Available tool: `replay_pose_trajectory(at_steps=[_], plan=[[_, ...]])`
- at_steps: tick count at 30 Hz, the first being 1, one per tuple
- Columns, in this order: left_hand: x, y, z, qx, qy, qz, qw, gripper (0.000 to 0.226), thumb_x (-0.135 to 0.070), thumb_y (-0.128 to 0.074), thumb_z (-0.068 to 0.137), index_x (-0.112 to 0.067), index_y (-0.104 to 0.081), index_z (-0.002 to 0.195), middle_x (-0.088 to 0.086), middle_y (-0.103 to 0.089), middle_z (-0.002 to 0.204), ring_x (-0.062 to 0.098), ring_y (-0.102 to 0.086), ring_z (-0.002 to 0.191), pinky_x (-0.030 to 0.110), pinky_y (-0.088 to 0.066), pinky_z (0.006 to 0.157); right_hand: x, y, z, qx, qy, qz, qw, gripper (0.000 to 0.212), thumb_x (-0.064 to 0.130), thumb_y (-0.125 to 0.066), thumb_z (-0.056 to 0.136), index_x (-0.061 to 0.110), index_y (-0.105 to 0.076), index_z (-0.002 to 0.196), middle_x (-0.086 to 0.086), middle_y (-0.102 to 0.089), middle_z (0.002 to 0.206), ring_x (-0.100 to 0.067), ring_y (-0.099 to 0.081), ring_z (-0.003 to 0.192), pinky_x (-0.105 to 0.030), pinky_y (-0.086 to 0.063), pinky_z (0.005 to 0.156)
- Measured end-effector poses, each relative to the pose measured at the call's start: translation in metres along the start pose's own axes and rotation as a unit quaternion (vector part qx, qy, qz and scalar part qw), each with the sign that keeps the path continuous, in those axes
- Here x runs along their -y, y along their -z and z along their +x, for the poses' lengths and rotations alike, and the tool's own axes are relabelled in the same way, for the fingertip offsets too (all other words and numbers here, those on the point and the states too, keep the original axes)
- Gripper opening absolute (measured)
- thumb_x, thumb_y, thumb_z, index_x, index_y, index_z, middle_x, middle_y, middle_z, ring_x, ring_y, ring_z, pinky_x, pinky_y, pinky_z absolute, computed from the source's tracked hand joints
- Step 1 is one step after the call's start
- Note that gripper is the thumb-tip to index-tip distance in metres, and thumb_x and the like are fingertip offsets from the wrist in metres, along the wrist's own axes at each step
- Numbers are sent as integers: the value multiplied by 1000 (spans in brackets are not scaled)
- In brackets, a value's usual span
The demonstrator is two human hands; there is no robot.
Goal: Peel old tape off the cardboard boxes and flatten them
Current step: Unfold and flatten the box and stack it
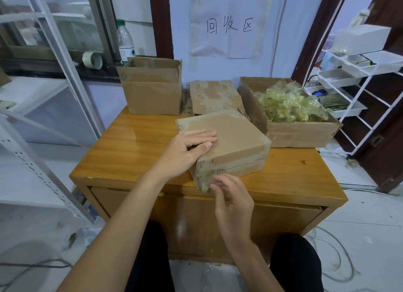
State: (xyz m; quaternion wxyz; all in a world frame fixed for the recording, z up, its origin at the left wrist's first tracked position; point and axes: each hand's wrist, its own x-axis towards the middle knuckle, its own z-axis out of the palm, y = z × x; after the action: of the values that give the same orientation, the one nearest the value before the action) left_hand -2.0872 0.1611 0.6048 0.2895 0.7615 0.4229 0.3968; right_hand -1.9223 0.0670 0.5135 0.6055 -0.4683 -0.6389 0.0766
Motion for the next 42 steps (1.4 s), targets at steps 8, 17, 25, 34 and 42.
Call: replay_pose_trajectory(at_steps=[8, 17, 25, 34, 42], plan=[[-2, -1, 0, -7, 12, -6, 1000, 26, -24, -65, 103, -29, -75, 126, -24, -67, 133, -6, -47, 137, 37, -30, 124, -10, -14, 11, -17, 46, -49, 998, 40, 22, -79, 90, 0, -66, 120, -13, -60, 121, -18, -60, 109, -25, -55, 97], [1, -3, 0, -11, 6, -11, 1000, 25, -22, -64, 104, -29, -75, 125, -23, -67, 133, -7, -48, 136, 42, -27, 125, -8, -22, 11, -40, 62, -57, 996, 21, -8, -82, 82, 1, -75, 99, -6, -74, 101, -20, -72, 94, -42, -62, 79], [2, -5, -1, -22, 6, -22, 1000, 25, -22, -65, 103, -29, -76, 125, -24, -68, 132, -11, -47, 134, 46, -27, 124, 12, -15, -23, 11, 59, -30, 998, 20, 7, -82, 87, 8, -73, 105, 4, -72, 95, -9, -67, 88, -30, -59, 78], [2, -4, -3, -26, 3, -12, 1000, 25, -23, -64, 103, -28, -77, 124, -25, -68, 131, -10, -48, 134, 43, -28, 124, 5, -17, -1, -45, 60, -38, 996, 14, 22, -82, 87, 12, -78, 96, 1, -64, 98, -16, -55, 92, -42, -54, 72], [2, -4, -2, -27, 7, -18, 999, 25, -24, -65, 103, -28, -77, 124, -26, -68, 131, -7, -48, 135, 36, -28, 123, 3, -23, 7, -50, 95, -44, 993, 20, 25, -82, 88, 17, -70, 102, 4, -72, 95, -9, -66, 89, -43, -55, 78]])
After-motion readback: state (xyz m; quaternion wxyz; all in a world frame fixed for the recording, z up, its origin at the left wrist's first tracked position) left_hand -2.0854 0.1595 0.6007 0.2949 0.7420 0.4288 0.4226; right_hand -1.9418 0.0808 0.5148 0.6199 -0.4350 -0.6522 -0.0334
